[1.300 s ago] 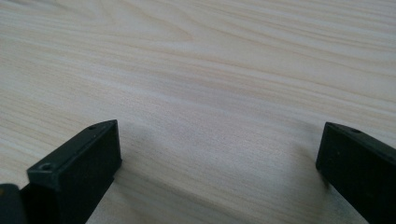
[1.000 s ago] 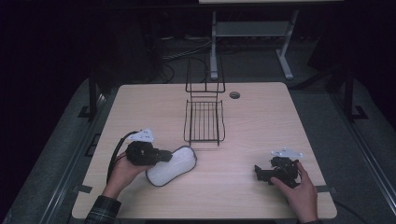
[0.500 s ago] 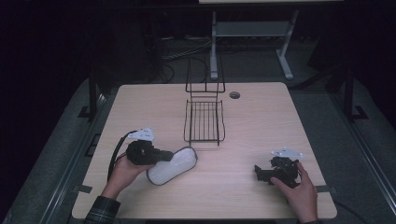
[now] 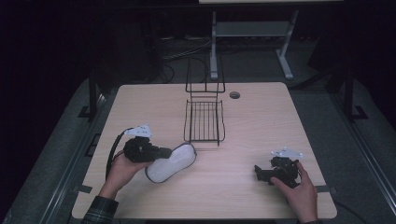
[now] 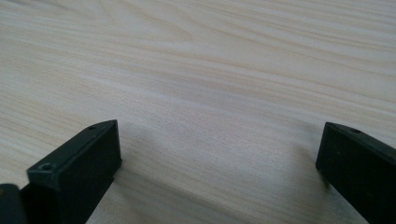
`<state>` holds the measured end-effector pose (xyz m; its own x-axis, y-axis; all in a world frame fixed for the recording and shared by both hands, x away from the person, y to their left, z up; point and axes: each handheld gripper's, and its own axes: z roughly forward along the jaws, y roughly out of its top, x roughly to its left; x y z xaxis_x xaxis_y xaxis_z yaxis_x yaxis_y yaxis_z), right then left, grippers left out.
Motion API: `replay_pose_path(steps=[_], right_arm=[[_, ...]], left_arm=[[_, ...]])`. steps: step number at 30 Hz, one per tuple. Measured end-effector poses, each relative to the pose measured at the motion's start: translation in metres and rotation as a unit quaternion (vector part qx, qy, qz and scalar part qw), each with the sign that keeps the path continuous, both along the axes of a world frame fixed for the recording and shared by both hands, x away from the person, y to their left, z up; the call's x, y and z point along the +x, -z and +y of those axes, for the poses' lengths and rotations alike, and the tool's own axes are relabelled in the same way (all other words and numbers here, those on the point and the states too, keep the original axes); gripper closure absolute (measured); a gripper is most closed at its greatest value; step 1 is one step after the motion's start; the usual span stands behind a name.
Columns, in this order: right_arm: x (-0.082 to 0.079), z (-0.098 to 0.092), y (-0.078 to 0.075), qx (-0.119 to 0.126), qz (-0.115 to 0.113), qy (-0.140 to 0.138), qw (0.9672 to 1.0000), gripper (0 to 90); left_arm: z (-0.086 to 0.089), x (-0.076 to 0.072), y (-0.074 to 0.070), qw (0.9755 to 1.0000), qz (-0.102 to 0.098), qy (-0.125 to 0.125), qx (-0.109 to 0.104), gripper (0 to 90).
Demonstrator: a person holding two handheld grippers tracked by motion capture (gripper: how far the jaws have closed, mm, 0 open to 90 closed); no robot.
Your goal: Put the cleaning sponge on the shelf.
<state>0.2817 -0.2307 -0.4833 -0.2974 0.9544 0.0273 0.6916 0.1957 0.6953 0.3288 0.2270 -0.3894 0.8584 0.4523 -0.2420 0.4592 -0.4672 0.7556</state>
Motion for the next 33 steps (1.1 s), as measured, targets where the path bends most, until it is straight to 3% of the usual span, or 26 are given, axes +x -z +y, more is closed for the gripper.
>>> replay_pose_path(steps=[13,24,33], right_arm=[[0.0,0.0,0.0,0.0,0.0,0.0,1.0,0.0],[0.0,0.0,0.0,-0.001,0.0,-0.001,1.0,0.0],[0.0,0.0,0.0,0.0,0.0,-0.001,1.0,0.0]], left_arm=[[0.01,0.009,-0.018,0.9991,-0.014,-0.037,-0.017,84.6],[0.01,0.039,-0.034,0.997,-0.026,-0.065,-0.033,84.5],[0.005,0.058,-0.037,0.996,-0.027,-0.075,-0.041,84.4]])
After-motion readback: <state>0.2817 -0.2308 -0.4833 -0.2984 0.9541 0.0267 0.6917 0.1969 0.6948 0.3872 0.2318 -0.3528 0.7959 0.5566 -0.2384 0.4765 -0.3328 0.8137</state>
